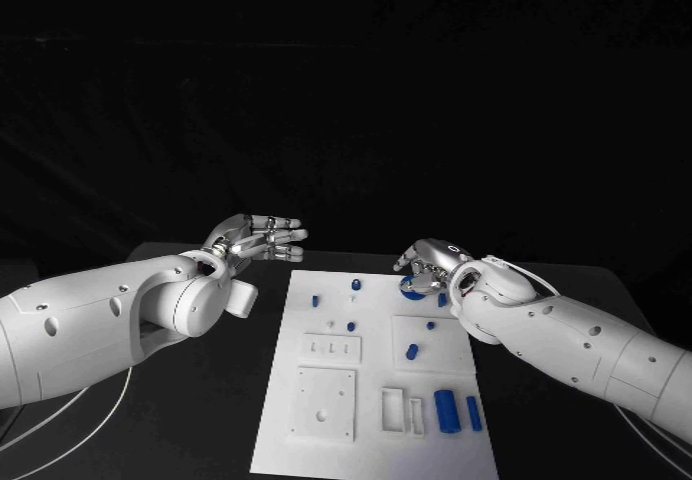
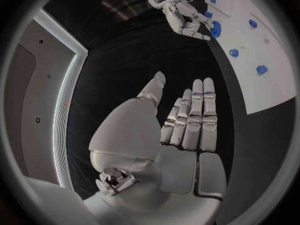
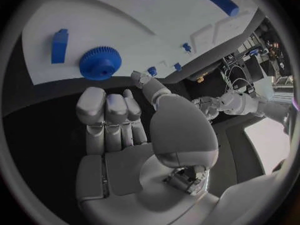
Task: Assemble the parts on the task board
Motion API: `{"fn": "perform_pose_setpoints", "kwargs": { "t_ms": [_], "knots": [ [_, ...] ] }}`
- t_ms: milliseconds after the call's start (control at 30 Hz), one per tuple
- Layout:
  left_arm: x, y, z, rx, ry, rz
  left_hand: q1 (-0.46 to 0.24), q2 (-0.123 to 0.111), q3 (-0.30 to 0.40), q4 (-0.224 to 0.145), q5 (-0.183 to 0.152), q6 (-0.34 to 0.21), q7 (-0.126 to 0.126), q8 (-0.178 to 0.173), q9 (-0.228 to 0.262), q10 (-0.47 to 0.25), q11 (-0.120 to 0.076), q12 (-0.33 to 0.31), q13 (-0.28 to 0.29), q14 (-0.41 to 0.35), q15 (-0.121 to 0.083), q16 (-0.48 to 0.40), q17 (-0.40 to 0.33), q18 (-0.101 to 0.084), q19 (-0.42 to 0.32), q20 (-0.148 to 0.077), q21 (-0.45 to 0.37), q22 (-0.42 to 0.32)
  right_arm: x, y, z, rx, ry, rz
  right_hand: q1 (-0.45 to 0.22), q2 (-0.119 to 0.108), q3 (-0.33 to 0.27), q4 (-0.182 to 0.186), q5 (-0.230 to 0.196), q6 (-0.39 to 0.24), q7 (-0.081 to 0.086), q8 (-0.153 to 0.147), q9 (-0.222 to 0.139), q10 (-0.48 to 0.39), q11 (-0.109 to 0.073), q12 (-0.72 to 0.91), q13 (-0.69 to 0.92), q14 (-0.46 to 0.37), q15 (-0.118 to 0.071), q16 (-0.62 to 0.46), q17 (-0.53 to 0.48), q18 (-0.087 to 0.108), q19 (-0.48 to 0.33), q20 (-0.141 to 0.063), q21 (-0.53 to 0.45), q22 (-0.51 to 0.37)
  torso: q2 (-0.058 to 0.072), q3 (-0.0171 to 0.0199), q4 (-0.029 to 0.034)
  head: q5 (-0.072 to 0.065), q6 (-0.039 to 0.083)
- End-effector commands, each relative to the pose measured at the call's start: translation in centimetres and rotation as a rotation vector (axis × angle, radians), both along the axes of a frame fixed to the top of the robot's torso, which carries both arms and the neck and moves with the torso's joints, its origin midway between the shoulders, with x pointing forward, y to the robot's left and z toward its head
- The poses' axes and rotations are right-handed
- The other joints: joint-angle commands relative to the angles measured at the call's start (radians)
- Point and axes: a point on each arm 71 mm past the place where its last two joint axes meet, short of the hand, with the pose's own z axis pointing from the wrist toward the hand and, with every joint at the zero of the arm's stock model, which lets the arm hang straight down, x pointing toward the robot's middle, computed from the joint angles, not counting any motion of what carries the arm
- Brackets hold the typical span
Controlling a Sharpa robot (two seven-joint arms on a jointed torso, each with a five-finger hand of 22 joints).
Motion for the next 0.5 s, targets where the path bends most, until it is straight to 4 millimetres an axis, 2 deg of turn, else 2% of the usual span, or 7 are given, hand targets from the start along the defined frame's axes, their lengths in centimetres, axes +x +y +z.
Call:
{"fn": "perform_pose_setpoints", "kwargs": {
  "t_ms": [33, 267, 500],
  "knots": [
    [0.0, -0.2, 0.2, -0.002, -0.006, -0.017, 0.008, -0.005, 0.003, 0.003, -0.004, -0.009, 0.0, 0.0, -0.001, -0.009, 0.0, -0.001, 0.0, -0.001, 0.004, -0.002, 0.0, 0.002, -0.009, 0.001, 0.003, -0.001, -0.2, 0.3, 0.5, -0.034, -0.06, 0.006, 0.002, -0.013, -0.005, 0.01, -0.01, -0.001, 0.0, -0.002, 0.0, -0.001, -0.005, -0.007, -0.005, -0.001, -0.005, -0.006, -0.002, 0.013, 0.019, -0.004, 0.003, 0.111, -0.001, -0.0002, 0.0, 0.002, -0.001],
    [-0.1, -0.1, 0.2, -0.002, -0.005, -0.016, 0.008, -0.005, 0.003, 0.003, -0.004, -0.009, 0.0, 0.0, -0.001, -0.009, 0.0, -0.001, 0.0, -0.001, 0.004, -0.002, 0.0, 0.002, -0.009, 0.001, 0.003, -0.001, -0.1, -0.2, 0.2, -0.061, -0.032, -0.021, 0.016, -0.023, -0.044, 0.042, -0.04, -0.025, 0.005, -0.001, 0.0, -0.009, -0.001, -0.021, -0.018, -0.002, -0.003, -0.011, -0.005, 0.014, 0.019, -0.002, -0.006, 0.11, 0.001, 0.0005, -0.0024, -0.001, 0.002],
    [-0.1, -0.1, 0.2, -0.002, -0.004, -0.018, 0.01, -0.006, 0.004, 0.002, -0.004, -0.008, 0.0, 0.0, -0.001, -0.009, 0.0, -0.001, 0.0, -0.001, 0.004, -0.002, 0.0, 0.002, -0.009, 0.001, 0.003, -0.001, 0.2, -1.3, -0.3, -0.087, -0.007, -0.051, 0.038, -0.025, -0.118, 0.068, -0.041, -0.053, 0.009, -0.002, -0.001, -0.016, 0.003, -0.029, -0.029, -0.002, 0.0, -0.013, -0.006, 0.015, 0.02, 0.001, -0.012, 0.11, 0.001, 0.0016, -0.0019, -0.004, 0.002]
  ]
}}
